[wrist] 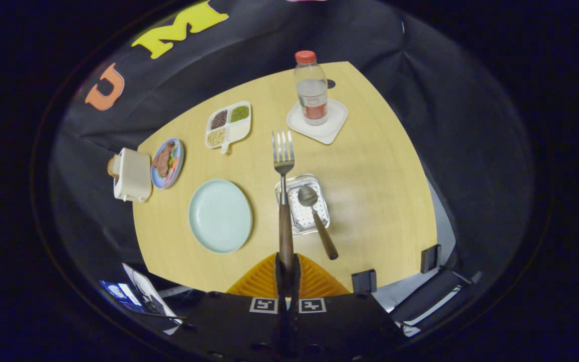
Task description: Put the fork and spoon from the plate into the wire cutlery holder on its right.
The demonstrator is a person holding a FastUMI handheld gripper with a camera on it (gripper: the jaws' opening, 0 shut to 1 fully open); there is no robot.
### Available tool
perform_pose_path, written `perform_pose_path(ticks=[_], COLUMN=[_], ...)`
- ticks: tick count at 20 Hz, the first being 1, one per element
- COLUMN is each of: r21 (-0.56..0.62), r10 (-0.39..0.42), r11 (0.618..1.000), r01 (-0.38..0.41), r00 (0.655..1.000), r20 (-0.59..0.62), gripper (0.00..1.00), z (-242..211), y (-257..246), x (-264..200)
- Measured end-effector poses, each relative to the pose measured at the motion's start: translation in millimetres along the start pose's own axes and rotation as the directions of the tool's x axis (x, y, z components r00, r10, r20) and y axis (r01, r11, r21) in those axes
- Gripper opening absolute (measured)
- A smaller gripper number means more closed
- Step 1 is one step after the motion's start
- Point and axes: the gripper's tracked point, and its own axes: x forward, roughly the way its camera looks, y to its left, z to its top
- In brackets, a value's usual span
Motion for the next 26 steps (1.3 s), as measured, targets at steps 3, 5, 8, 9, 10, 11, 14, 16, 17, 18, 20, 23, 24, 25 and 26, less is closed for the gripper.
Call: perform_pose_path(ticks=[3, 5, 8, 9, 10, 11, 14, 16, 17, 18, 20, 23, 24, 25, 26], r21=[-0.011, -0.030, -0.035, -0.034, -0.033, -0.034, -0.033, -0.028, -0.027, -0.024, -0.021, -0.033, -0.043, -0.058, -0.070], r10=[-0.005, 0.000, -0.013, -0.018, -0.025, -0.033, -0.045, -0.059, -0.064, -0.067, -0.075, -0.089, -0.095, -0.111, -0.119], r11=[1.000, 1.000, 0.999, 0.999, 0.999, 0.999, 0.999, 0.998, 0.998, 0.998, 0.997, 0.996, 0.995, 0.993, 0.992], r01=[0.005, -0.002, 0.009, 0.013, 0.020, 0.027, 0.039, 0.054, 0.060, 0.063, 0.072, 0.084, 0.089, 0.102, 0.109], r00=[0.999, 0.997, 0.992, 0.990, 0.988, 0.986, 0.980, 0.975, 0.973, 0.970, 0.969, 0.973, 0.975, 0.977, 0.980], r20=[-0.046, -0.079, -0.124, -0.137, -0.151, -0.166, -0.195, -0.212, -0.224, -0.234, -0.237, -0.213, -0.199, -0.183, -0.162], gripper=[0.00, 0.00, 0.00, 0.00, 0.00, 0.00, 0.00, 0.01, 0.01, 0.01, 0.04, 0.14, 0.18, 0.33, 0.47], z=[-7, -13, -23, -25, -27, -31, -37, -41, -43, -45, -44, -37, -34, -30, -27], y=[-7, -7, -8, -9, -9, -11, -11, -12, -13, -13, -13, -13, -12, -12, -11], x=[8, 11, 14, 16, 18, 20, 25, 27, 29, 30, 32, 31, 31, 30, 30])
